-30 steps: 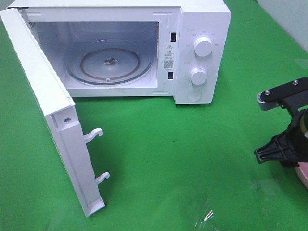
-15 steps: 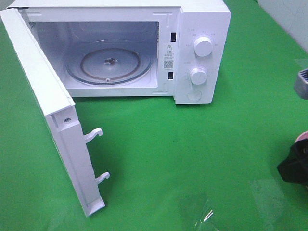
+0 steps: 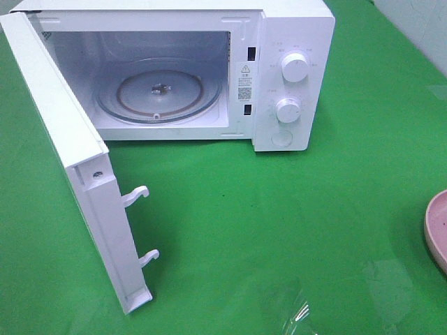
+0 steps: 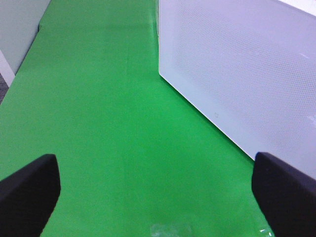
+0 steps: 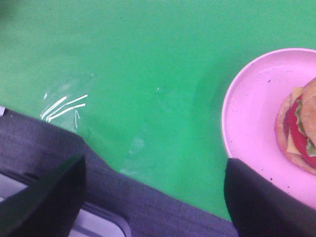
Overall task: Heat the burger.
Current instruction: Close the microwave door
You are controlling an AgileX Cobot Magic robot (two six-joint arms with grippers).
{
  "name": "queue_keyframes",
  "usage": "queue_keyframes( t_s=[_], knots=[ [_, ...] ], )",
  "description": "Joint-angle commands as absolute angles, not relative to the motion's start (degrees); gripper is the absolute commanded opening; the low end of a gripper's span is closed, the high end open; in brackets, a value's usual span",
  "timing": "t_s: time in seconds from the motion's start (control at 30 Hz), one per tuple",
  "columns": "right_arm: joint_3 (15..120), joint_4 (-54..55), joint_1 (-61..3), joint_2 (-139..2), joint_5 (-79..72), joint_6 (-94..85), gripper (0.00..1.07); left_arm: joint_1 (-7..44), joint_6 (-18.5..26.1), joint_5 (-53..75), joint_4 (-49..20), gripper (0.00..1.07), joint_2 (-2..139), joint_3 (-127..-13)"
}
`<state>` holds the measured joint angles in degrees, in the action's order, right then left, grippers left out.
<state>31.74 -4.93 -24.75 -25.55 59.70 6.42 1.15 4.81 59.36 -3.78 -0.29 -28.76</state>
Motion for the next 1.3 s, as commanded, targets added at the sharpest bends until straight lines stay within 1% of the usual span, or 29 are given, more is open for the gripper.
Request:
queue_keyframes(
  t_s=[0.03,0.1,0.13,0.17,0.2,0.23,0.27,0.3,0.33,0.37,0.4,0.43,0.5,0.53,0.57,0.6,0.7,1.3],
  knots=[
    [31.51,-5.04,-21.77,-21.49,60.1,4.58,0.76,0.97,4.58,59.42,-3.67,1.03,-1.43,-28.53],
    [31.51,-4.93,-17.59,-17.07,59.7,3.09,0.76,0.97,4.58,59.42,-3.67,1.03,-1.43,-28.53],
    [31.51,-4.93,-17.59,-17.07,59.7,3.09,0.76,0.97,4.58,59.42,-3.67,1.03,-1.43,-28.53],
    [31.51,-4.87,-15.13,-14.38,59.42,2.81,0.76,0.97,4.58,59.42,-3.67,1.03,-1.43,-28.53],
    [31.51,-4.87,-15.13,-14.38,59.42,2.81,0.76,0.97,4.58,59.42,-3.67,1.03,-1.43,-28.53],
    [31.51,-4.7,-12.55,-11.75,59.19,2.81,0.76,0.97,4.58,59.42,-3.67,1.03,-1.43,-28.53],
    [31.51,-4.7,-12.55,-11.75,59.19,2.81,0.76,0.97,4.58,59.42,-3.67,1.03,-1.43,-28.53],
    [31.51,-4.07,-10.03,-8.94,59.01,2.81,0.76,0.97,4.58,59.42,-3.67,1.03,-1.43,-28.53],
    [31.51,-4.07,-10.03,-8.94,59.01,2.81,0.76,0.97,4.58,59.42,-3.67,1.03,-1.43,-28.53],
    [31.51,-3.27,-7.96,-6.36,58.61,2.64,0.76,0.97,4.58,59.42,-3.67,1.03,-1.43,-28.53],
    [31.51,-3.27,-7.96,-6.36,58.61,2.64,0.76,0.97,4.58,59.42,-3.67,1.03,-1.43,-28.53],
    [31.23,-2.81,-6.02,-4.18,58.44,2.64,0.76,0.97,4.58,59.42,-3.67,1.03,-1.43,-28.53],
    [30.83,-2.81,-4.98,-3.04,58.33,2.64,0.76,0.97,4.58,59.42,-3.67,1.03,-1.43,-28.53],
    [29.51,-2.92,-3.27,-0.97,58.16,2.64,0.76,0.97,4.58,59.42,-3.67,1.03,-1.43,-28.53],
    [29.51,-2.92,-3.27,-0.97,58.16,2.64,0.76,0.97,4.58,59.42,-3.67,1.03,-1.43,-28.53],
    [28.48,-2.92,-1.6,1.49,57.41,2.41,0.76,0.97,4.58,59.42,-3.67,1.03,-1.43,-28.53],
    [28.48,-2.52,-0.06,1.72,57.41,2.01,0.76,0.97,4.64,59.42,-3.67,1.03,-1.49,-28.53],
    [28.48,-2.46,0.06,1.78,57.41,2.01,0.76,0.97,4.64,59.42,-3.67,1.03,-1.49,-28.53]
  ],
)
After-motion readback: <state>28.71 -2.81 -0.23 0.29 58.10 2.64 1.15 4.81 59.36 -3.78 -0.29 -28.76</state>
